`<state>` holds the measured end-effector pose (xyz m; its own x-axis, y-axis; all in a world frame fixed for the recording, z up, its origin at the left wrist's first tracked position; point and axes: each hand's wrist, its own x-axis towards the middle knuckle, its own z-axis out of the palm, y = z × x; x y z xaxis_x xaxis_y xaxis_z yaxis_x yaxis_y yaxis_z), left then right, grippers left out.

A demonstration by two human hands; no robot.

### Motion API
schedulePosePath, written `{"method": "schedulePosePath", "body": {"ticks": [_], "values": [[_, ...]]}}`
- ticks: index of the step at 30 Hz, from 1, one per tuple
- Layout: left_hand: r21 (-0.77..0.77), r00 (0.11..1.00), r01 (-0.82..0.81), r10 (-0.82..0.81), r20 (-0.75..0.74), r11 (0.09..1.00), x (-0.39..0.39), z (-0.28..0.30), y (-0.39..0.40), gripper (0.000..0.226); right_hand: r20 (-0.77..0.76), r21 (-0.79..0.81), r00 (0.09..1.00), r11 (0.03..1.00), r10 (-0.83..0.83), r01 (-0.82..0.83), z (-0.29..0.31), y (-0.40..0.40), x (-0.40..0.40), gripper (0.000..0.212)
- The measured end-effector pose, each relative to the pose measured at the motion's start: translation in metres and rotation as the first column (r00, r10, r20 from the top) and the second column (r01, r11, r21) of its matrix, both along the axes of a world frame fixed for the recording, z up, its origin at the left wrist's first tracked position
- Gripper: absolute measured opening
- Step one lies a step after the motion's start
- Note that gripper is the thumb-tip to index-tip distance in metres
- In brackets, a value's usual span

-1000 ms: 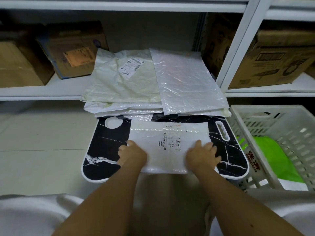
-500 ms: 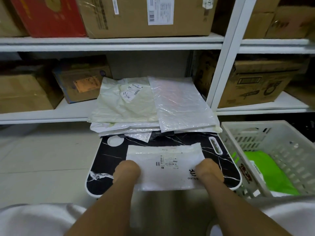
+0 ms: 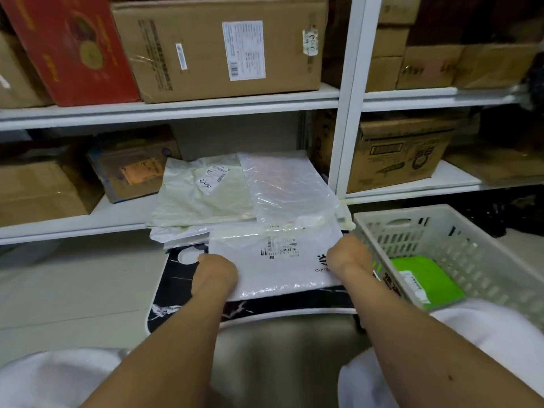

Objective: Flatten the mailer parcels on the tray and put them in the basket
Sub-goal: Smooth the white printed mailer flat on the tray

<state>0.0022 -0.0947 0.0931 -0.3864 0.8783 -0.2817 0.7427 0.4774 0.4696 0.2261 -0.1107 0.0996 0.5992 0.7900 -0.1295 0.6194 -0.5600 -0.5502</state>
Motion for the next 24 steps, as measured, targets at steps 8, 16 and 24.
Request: {"method": "schedulePosePath", "body": {"ticks": [8, 16, 24], "values": [[0.223, 0.923, 0.383, -0.383, -0.045, 0.896, 0.099, 0.037, 0.026, 0.050, 0.172, 0.143, 0.979, 0.986, -0.109, 0.085, 0.050, 0.009, 0.107, 0.033], [0.202, 0.814, 0.570, -0.581, -0.008, 0.796, 0.228, 0.033, 0.051, 0.038, 0.329, -0.017, 0.904, 0.956, -0.272, 0.294, 0.039, 0.014, 0.227, 0.039], [0.035, 0.706, 0.706, -0.707, 0.041, 0.707, 0.347, -0.024, 0.062, 0.027, 0.468, -0.258, 0.872, 0.921, -0.146, 0.292, -0.022, 0.021, 0.310, 0.042]]}}
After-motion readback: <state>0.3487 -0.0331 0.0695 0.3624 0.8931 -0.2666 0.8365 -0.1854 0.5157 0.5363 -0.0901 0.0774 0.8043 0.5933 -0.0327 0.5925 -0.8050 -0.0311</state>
